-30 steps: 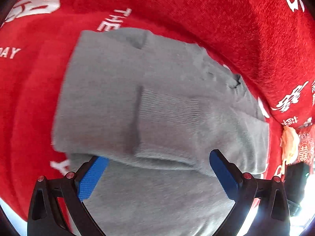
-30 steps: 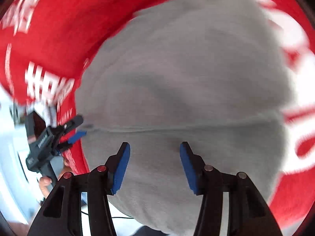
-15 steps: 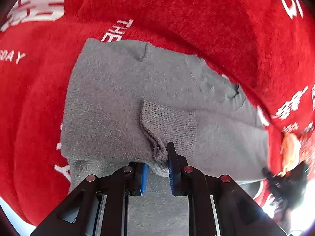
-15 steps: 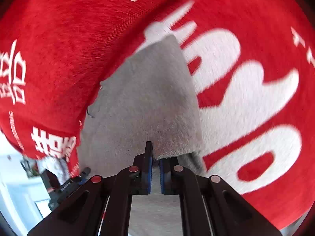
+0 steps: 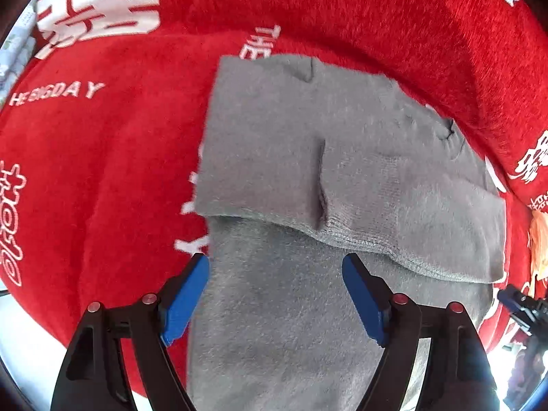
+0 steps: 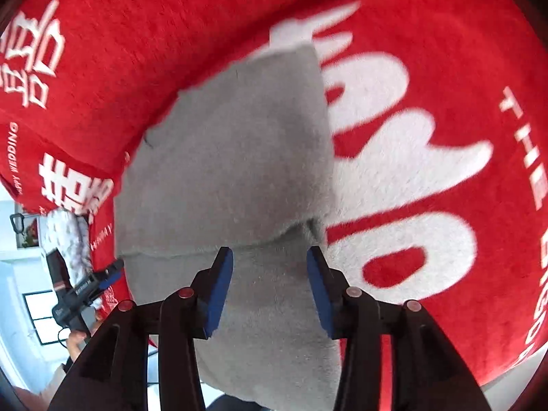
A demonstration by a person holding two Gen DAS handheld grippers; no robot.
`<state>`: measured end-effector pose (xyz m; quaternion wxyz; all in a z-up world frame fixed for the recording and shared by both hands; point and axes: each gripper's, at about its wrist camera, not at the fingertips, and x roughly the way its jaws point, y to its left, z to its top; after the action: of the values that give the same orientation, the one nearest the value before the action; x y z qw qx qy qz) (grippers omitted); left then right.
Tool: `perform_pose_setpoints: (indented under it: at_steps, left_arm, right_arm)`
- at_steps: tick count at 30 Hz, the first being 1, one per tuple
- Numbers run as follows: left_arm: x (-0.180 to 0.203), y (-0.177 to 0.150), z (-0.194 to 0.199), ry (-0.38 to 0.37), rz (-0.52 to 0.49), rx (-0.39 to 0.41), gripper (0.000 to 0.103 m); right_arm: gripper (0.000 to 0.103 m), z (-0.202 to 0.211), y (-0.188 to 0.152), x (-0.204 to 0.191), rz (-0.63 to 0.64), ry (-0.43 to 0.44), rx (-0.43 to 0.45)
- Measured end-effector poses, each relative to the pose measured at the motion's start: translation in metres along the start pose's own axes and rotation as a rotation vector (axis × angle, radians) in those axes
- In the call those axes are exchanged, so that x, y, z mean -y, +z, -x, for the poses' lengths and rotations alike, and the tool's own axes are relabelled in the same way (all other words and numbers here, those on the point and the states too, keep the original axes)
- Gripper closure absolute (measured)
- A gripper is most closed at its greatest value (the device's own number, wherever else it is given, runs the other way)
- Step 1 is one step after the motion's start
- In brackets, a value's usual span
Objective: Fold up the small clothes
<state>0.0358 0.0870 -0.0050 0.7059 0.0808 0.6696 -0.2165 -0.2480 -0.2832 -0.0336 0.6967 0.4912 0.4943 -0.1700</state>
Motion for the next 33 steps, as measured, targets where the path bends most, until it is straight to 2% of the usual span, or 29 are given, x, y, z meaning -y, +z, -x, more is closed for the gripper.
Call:
perform_pose_setpoints:
  at_steps: [5, 7, 10, 11, 12, 13, 16, 19, 20, 23, 26, 29, 33]
  left_arm:
    - [0.017, 0.025, 0.002, 0.026, -0.009, 0.065, 0.023]
    - [0.027, 0.035, -0.008, 0.039, -0.018, 0.080, 0.023]
    - [0.040, 0.040, -0.027, 0.118, -0.047, 0.067, 0.023]
    - [0.042, 0.039, -0.034, 0.133, -0.060, 0.056, 0.023]
    - [0.043, 0.038, -0.037, 0.146, -0.071, 0.054, 0.023]
    - [0.044, 0.037, -0.037, 0.153, -0.079, 0.060, 0.022]
    - [0.044, 0.033, -0.036, 0.158, -0.094, 0.075, 0.022]
    - [0.042, 0.031, -0.038, 0.158, -0.094, 0.083, 0.019]
    - [0.044, 0.032, -0.039, 0.163, -0.100, 0.086, 0.019]
    - [0.048, 0.031, -0.036, 0.199, -0.124, 0.083, 0.019]
    - [0.043, 0.028, -0.027, 0.261, -0.160, 0.094, 0.019]
    - [0.027, 0.027, -0.013, 0.229, -0.144, 0.090, 0.031]
    - [0.025, 0.028, -0.002, 0.180, -0.146, 0.108, 0.031]
  right_arm:
    - [0.053, -0.009, 0.050, 0.030, -0.159, 0.020, 0.077]
    - [0.053, -0.021, 0.071, 0.032, -0.181, 0.027, 0.084]
    - [0.054, -0.044, 0.090, 0.033, -0.221, 0.060, 0.043]
    - [0.057, -0.047, 0.093, 0.031, -0.219, 0.069, 0.028]
    - [0.090, -0.050, 0.095, 0.023, -0.185, 0.062, 0.010]
    - [0.095, -0.047, 0.095, 0.014, -0.136, 0.030, 0.012]
    - [0.095, -0.037, 0.096, -0.021, 0.069, -0.112, 0.056]
    - [0.094, -0.053, 0.096, -0.025, 0.140, -0.238, 0.012]
    - [0.093, -0.057, 0.096, -0.023, 0.136, -0.254, 0.008]
    - [0.090, -0.049, 0.094, -0.018, 0.058, -0.253, 0.035]
    - [0.089, -0.034, 0.085, -0.021, 0.037, -0.274, 0.058]
    - [0.089, -0.018, 0.068, -0.038, 0.086, -0.245, 0.085]
    - [0.089, -0.020, 0.045, -0.061, 0.162, -0.188, 0.050]
